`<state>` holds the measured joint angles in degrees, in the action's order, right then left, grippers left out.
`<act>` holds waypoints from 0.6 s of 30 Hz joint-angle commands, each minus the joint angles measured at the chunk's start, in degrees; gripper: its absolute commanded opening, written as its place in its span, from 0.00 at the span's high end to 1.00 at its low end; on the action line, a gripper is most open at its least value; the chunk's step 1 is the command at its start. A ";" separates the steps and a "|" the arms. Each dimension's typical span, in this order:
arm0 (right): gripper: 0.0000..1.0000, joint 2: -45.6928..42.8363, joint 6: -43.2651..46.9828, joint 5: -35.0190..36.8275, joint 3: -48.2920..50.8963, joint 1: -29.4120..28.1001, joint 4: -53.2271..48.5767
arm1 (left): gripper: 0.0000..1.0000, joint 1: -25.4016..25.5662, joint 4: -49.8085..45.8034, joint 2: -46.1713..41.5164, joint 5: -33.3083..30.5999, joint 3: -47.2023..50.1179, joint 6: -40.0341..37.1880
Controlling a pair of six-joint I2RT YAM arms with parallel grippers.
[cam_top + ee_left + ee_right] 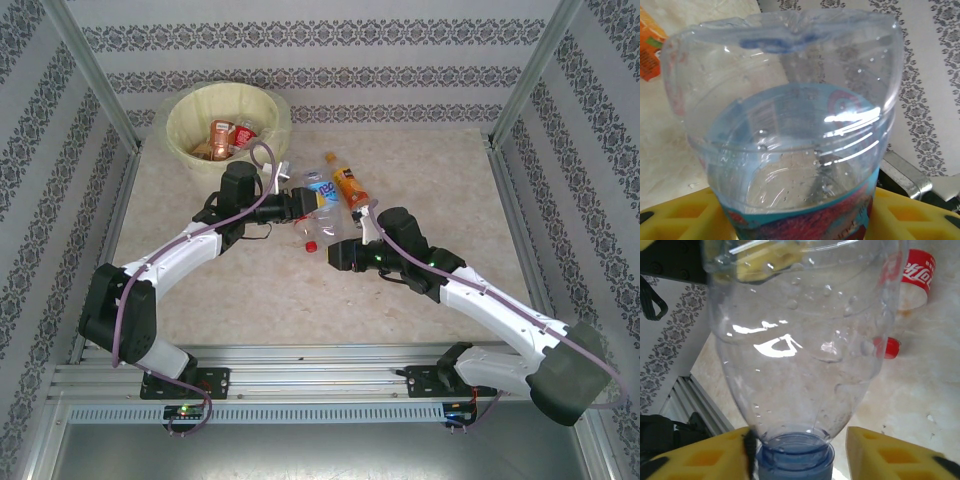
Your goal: Put the plastic bottles in the bin
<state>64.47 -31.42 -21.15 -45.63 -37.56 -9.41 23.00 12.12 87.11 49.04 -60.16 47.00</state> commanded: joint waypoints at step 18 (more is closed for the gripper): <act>0.02 -23.19 3.18 5.88 -7.88 -0.73 -13.91 | 0.42 -2.83 -34.92 -9.29 -15.72 -21.14 -25.71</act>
<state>44.21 -30.15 -17.85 -50.98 -37.76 -18.96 20.86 -9.82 79.88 41.15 -74.96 31.24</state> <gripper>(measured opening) 0.982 0.580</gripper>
